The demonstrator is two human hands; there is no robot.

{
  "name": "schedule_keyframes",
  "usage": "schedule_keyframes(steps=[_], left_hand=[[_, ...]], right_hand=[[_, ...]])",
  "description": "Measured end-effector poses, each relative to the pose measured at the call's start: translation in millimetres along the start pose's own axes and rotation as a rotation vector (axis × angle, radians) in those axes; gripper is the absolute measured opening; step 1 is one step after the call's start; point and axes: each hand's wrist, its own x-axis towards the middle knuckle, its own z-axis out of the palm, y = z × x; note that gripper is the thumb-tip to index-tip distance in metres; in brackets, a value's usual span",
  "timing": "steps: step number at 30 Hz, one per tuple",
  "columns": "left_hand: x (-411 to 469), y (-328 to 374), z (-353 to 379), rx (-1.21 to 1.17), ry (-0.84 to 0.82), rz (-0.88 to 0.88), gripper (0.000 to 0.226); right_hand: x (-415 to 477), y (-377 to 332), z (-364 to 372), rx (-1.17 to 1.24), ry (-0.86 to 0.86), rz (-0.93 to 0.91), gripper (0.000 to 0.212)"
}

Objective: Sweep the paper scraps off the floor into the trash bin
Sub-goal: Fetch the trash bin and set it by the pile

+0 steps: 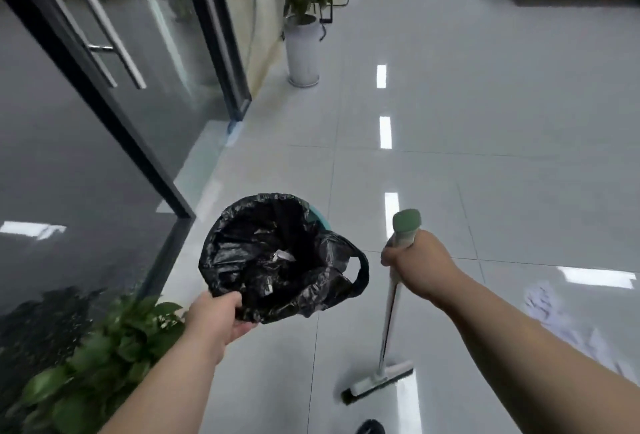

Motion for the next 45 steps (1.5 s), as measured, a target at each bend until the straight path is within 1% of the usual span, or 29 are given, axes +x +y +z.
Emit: schedule_keyframes(steps=[6,10,13,15,20,23,27,31,35,39,41,45], left_hand=[[-20,32,130,0.178,-0.219,0.007,0.014],[-27,54,200,0.302,-0.308,0.044,0.016],[-22,66,250,0.38,-0.367,0.037,0.017],[-16,73,278,0.409,-0.401,0.019,0.017],[28,94,376,0.55,-0.518,0.008,0.019],[49,107,437,0.668,-0.579,0.032,0.02],[73,102,515,0.792,-0.63,0.084,0.021],[111,54,595,0.848,-0.65,0.046,0.023],[158,-31,665,0.85,-0.642,-0.045,0.026],[195,-115,728,0.838,-0.635,-0.117,0.029],[211,-151,759,0.82,-0.636,-0.136,0.029],[244,-207,816,0.813,-0.628,-0.133,0.026]], right_hand=[[12,60,-97,0.145,0.248,0.17,0.024],[30,85,-137,0.184,0.38,0.249,0.023],[52,106,-156,0.189,0.45,0.308,0.019],[65,116,-163,0.201,0.484,0.358,0.019],[128,154,-184,0.228,0.541,0.535,0.016],[167,172,-196,0.225,0.549,0.661,0.017],[214,209,-213,0.221,0.558,0.752,0.017],[261,273,-220,0.277,0.543,0.821,0.023],[301,360,-217,0.297,0.543,0.871,0.016],[349,435,-202,0.332,0.5,0.86,0.021],[378,472,-193,0.345,0.482,0.854,0.017],[421,542,-172,0.369,0.456,0.908,0.009]])
